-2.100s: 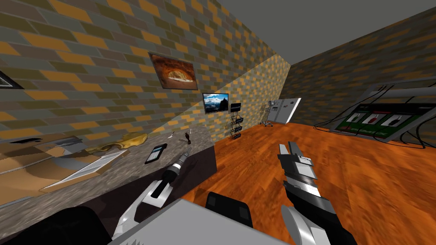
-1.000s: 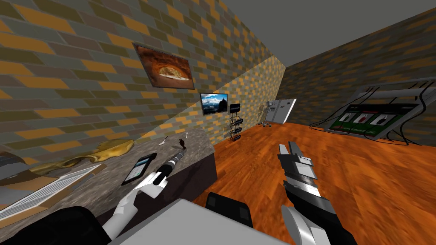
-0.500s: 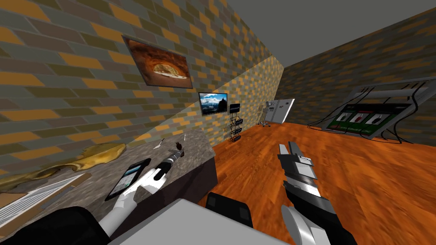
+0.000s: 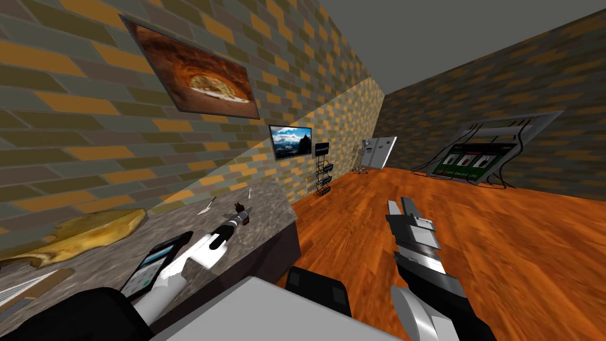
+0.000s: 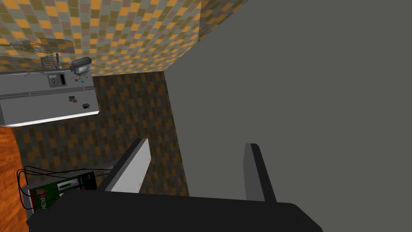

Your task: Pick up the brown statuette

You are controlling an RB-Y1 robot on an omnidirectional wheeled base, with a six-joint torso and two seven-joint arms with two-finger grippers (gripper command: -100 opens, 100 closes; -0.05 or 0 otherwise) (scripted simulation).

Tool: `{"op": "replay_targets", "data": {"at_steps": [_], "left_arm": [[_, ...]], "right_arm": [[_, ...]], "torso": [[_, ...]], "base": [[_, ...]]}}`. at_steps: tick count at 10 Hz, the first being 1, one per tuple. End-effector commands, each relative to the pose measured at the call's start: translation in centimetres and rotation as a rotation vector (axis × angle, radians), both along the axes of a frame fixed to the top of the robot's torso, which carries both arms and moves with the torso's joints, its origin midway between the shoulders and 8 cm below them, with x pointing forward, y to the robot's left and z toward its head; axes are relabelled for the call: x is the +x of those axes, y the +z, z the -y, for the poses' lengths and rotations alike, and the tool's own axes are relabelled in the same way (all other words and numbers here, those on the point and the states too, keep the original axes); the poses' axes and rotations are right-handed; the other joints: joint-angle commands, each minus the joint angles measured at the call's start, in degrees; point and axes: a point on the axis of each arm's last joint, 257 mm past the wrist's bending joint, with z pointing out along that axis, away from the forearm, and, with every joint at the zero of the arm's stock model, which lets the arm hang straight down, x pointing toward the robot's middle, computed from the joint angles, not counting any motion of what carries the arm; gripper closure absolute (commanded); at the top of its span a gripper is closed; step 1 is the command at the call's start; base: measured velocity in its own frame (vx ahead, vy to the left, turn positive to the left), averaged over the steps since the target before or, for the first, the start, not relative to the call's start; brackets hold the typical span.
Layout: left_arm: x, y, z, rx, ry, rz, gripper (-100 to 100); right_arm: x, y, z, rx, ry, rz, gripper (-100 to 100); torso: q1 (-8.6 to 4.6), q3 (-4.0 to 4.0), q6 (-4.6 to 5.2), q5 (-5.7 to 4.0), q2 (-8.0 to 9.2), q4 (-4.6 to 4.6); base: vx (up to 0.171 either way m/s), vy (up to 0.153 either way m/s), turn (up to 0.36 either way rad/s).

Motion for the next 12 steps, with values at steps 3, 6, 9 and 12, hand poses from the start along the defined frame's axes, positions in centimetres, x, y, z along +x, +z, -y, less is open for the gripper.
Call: {"op": "replay_targets", "data": {"at_steps": [3,6,9,12], "left_arm": [[-1.8,-1.2,-3.2,-0.003,0.046,-0.03,-100],[-2.9,-1.0,-5.6,0.0,0.075,-0.032,-100],[-4.7,-1.3,-8.5,0.002,0.12,-0.043,-100],[-5.4,-2.3,-9.0,-0.031,0.141,-0.051,-100]], "right_arm": [[0.0,0.0,0.0,0.0,0.0,0.0,0],[0.0,0.0,0.0,0.0,0.0,0.0,0],[0.0,0.0,0.0,0.0,0.0,0.0,0],[0.0,0.0,0.0,0.0,0.0,0.0,0]], "torso": [[-0.05,-0.01,0.08,-0.01,-0.02,0.0],[0.06,-0.09,-0.01,0.01,-0.16,-0.03],[0.03,-0.04,-0.03,0.01,-0.09,-0.01],[0.05,-0.03,-0.03,0.0,-0.07,-0.01]], "base": [[-0.055,-0.029,-0.168],[-0.036,-0.016,-0.102],[-0.057,-0.033,-0.179],[-0.033,-0.015,-0.064]]}}
